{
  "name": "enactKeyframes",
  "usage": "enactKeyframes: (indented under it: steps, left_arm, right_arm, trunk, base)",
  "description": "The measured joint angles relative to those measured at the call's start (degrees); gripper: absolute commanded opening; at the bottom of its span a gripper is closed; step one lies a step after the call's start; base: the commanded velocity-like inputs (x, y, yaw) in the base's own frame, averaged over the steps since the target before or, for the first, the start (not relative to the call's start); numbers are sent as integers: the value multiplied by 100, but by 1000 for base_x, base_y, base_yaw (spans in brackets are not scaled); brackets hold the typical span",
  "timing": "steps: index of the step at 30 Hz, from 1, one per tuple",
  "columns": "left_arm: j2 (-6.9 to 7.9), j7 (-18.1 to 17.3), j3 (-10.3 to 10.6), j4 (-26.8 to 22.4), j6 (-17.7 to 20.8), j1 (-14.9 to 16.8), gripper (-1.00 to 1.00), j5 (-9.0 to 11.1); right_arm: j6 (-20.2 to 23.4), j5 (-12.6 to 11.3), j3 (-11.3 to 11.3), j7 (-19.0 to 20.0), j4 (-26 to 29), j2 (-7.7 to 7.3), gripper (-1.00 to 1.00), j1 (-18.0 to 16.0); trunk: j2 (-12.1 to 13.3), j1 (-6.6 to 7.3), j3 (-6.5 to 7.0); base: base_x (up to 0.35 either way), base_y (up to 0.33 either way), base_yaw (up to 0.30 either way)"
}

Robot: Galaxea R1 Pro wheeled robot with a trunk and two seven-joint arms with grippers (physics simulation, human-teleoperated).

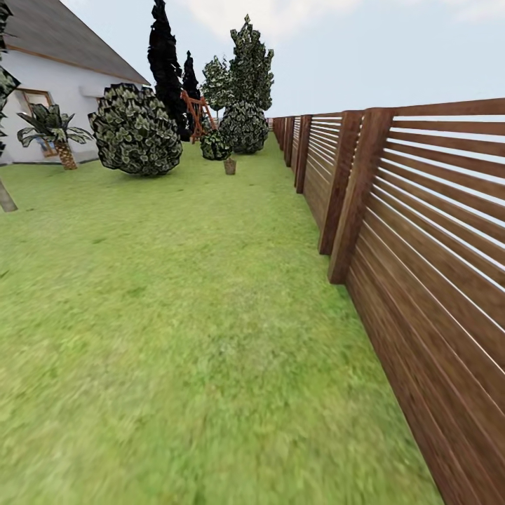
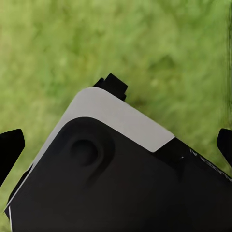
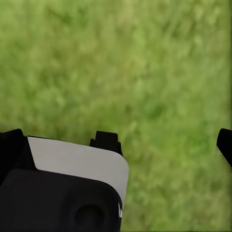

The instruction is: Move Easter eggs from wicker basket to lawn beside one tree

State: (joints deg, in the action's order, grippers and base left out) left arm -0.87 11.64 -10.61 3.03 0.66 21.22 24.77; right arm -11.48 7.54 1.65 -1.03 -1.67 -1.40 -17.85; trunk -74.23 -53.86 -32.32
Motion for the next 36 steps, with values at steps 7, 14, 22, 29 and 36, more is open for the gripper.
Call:
enactKeyframes:
  steps: [7, 14, 22, 29, 36]
  left_arm:
    - [13, 1, 0, 0, 1, 0, 100, 1]
    - [17, 1, 0, 0, 5, 0, 100, 1]
    - [17, 2, 0, 0, 3, -1, 100, 1]
    - [9, 3, 0, 0, -2, 0, 100, 1]
    - [8, 3, 0, 0, -2, 0, 100, 1]
  right_arm:
    - [0, -3, -2, 0, 0, 0, 100, 0]
    - [0, -34, -2, 0, -5, 0, 100, 8]
    - [-1, -37, -2, 0, 0, 0, 100, 8]
    - [-4, -40, -2, 0, 0, 0, 100, 8]
    - [-5, -44, -2, 0, 0, 0, 100, 8]
  trunk:
    - [0, 0, 0]
    - [0, 0, 0]
    - [0, 0, 0]
    - [0, 0, 0]
    - [0, 0, 0]
  base:
    - [317, 0, 0]
    - [317, 0, 0]
    - [317, 0, 0]
    - [317, 0, 0]
    - [317, 0, 0]
